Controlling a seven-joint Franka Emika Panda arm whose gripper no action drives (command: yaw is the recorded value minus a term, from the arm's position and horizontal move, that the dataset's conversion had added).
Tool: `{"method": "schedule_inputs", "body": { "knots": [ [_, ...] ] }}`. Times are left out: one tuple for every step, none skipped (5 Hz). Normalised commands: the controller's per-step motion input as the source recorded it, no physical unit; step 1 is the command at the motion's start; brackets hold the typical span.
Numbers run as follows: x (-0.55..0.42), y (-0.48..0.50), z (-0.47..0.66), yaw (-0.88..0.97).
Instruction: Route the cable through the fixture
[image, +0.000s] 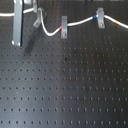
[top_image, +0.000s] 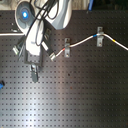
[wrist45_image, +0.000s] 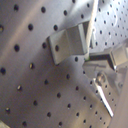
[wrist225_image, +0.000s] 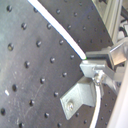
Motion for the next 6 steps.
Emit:
{"method": "schedule_inputs", "body": {
  "knots": [
    [-0.171,0.184,0.36,-0.19],
    [-0.206,0.059,0.27,-0.09],
    [-0.229,0.169,0.28,-0.05],
    [-0.095,0.347,0.11,0.00],
    [0.000,0.566,0.06,0.02],
    [-0.001,0.496,0.03,0.08]
  ]
}}
